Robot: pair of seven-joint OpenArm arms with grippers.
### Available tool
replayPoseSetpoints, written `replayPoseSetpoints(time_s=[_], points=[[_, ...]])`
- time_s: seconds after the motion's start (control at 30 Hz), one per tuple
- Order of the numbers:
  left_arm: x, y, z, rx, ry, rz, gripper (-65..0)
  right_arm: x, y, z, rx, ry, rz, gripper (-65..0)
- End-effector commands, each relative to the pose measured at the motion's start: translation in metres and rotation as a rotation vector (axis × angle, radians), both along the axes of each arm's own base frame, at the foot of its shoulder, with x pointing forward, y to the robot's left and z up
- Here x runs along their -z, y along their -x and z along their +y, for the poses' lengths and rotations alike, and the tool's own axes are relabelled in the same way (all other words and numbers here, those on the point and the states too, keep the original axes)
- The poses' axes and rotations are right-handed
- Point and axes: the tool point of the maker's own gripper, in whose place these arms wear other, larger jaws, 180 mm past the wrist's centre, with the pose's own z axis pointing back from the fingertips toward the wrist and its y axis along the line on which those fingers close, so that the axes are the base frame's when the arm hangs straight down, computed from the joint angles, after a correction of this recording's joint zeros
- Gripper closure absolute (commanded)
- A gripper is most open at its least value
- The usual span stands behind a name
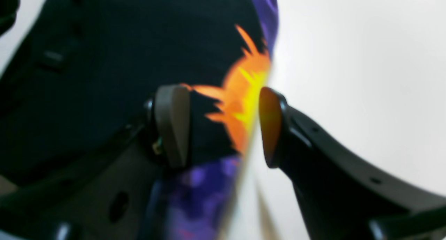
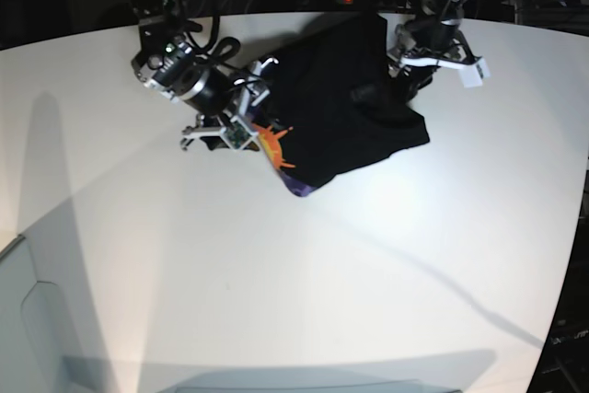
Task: Fold the T-shirt properly
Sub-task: 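Adjust and flatten the folded bundle with both grippers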
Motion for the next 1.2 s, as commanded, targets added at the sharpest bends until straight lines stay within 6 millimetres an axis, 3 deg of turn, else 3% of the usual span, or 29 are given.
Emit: replayPoseSetpoints(time_s=[0.0, 0.17, 0.27, 0.53, 0.83, 1.17], points=[[0.001, 0.000, 0.004, 0.003, -0.009, 0.002, -28.4, -0.014, -0.006, 0.001, 0.000, -0.032, -0.045, -32.4], [0.031, 0.005, -0.008, 0.106, 0.000, 0.080, -28.8, -0.013, -0.010, -0.010, 0.029, -0.023, -0.047, -32.5], [0.038, 0.009, -0.017, 0.135, 0.011, 0.097, -32.7, -0.013, -0.011, -0.013, 0.036, -0.020, -0.047, -32.6], [0.026, 0.005, -0.022, 0.152, 0.013, 0.063, -34.0, -0.011, -0.011, -0.016, 0.045, -0.016, -0.042, -32.6], [0.003, 0.018, -0.022, 0.170, -0.013, 0.042, -34.0, -0.011, -0.011, -0.016, 0.045, -0.016, -0.042, -32.6], [0.015, -0.007, -0.022, 0.152, 0.007, 0.026, -34.0, -0.012, -0.012, -0.016, 0.043, -0.015, -0.045, -32.6]])
